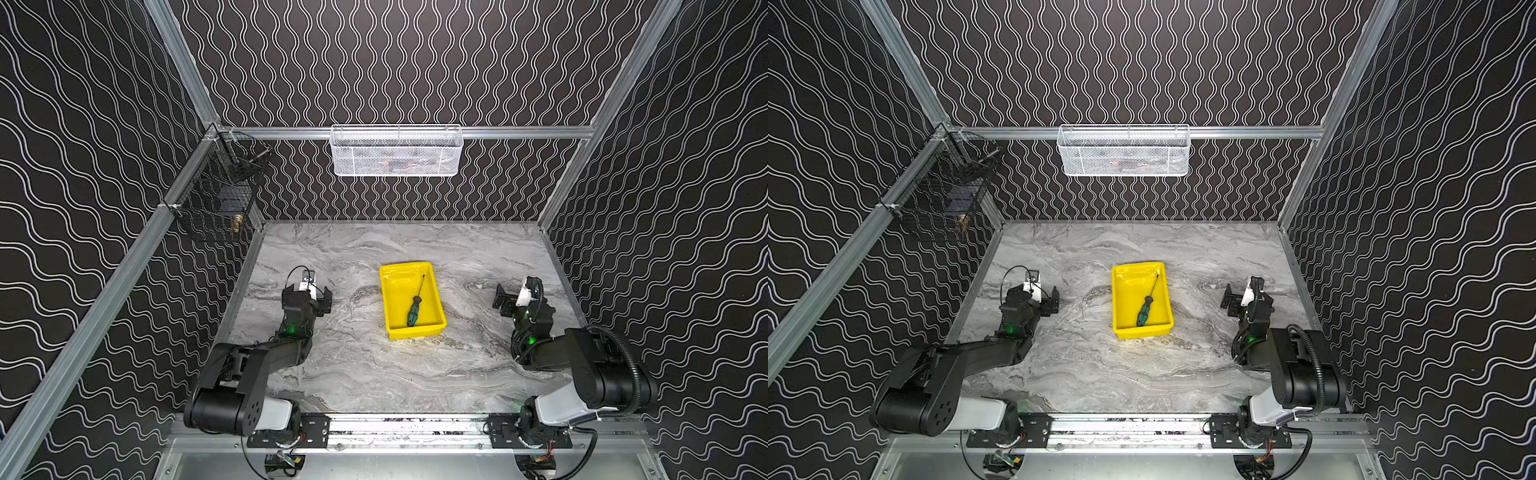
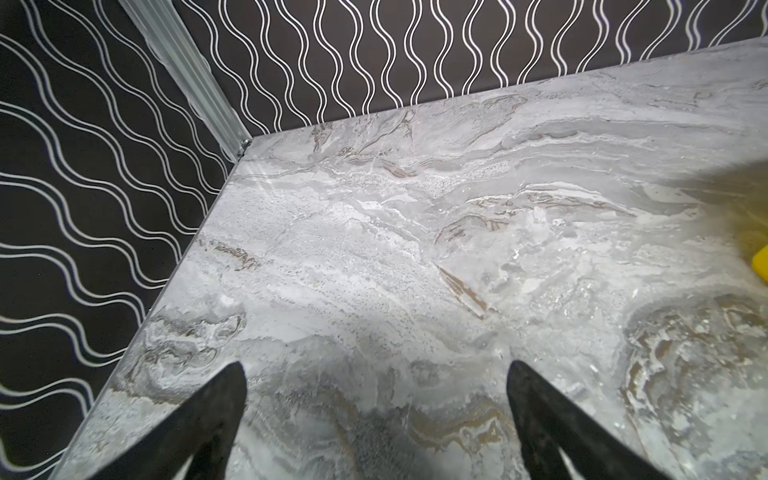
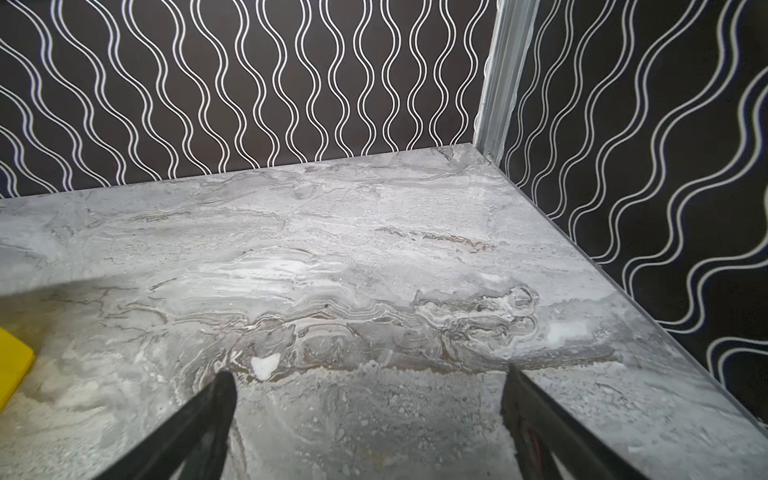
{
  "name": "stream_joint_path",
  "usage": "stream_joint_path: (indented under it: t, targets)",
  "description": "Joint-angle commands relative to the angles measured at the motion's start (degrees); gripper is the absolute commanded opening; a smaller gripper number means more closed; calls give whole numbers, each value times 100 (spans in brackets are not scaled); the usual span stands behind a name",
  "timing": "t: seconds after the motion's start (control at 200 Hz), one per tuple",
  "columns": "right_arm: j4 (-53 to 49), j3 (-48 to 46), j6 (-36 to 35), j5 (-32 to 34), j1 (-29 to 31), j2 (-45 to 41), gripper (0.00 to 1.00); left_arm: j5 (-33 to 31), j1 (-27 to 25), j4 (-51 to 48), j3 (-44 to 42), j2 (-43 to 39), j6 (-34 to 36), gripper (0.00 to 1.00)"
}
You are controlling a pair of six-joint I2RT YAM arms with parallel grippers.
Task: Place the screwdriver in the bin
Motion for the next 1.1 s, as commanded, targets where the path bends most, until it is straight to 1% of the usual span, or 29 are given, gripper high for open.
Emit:
stream_joint_path:
  t: [0.0, 0.07, 0.24, 0.305, 0.37, 0.425, 0.485, 0.616, 0.691, 0.746, 0.866, 0.941, 1.026, 1.091]
  targets:
    - [379, 0, -5, -233, -5, 14, 100, 166, 75, 443, -16, 98, -2, 99]
    - [394, -22, -30, -299, -9, 2, 99, 291, 132, 443, -17, 149, -22, 99]
    - [657, -143, -118, -427, -9, 2, 100, 597, 340, 901, -74, 512, -211, 99]
    - [428, -8, -138, -477, -9, 13, 99, 761, 463, 1255, -115, 751, -305, 99]
    - [85, 128, -57, -493, -17, -4, 99, 937, 579, 1309, -84, 903, -381, 99]
    - [71, 149, -33, -475, -17, 11, 100, 1046, 617, 1329, -49, 990, -391, 99]
    - [66, 178, 37, -372, -50, 32, 100, 1070, 630, 1351, -15, 1091, -402, 99]
    - [26, 178, 90, -415, -105, 23, 100, 1121, 647, 1375, 18, 1233, -409, 99]
    - [34, 160, 182, -293, -132, 14, 100, 1154, 665, 1524, 37, 1393, -390, 99]
    - [88, 137, 215, -235, -141, 14, 100, 1182, 663, 1372, 68, 1375, -378, 99]
    - [262, 53, 324, 59, -141, 0, 100, 1179, 665, 1382, 97, 1404, -338, 99]
    - [241, 61, 306, 100, -141, 6, 100, 1197, 662, 1362, 106, 1409, -331, 99]
    - [230, 70, 282, 114, -141, 7, 99, 1399, 641, 1181, 205, 1413, -202, 99]
    - [225, 83, 220, 27, -135, 6, 99, 1367, 610, 1205, 211, 1431, -181, 99]
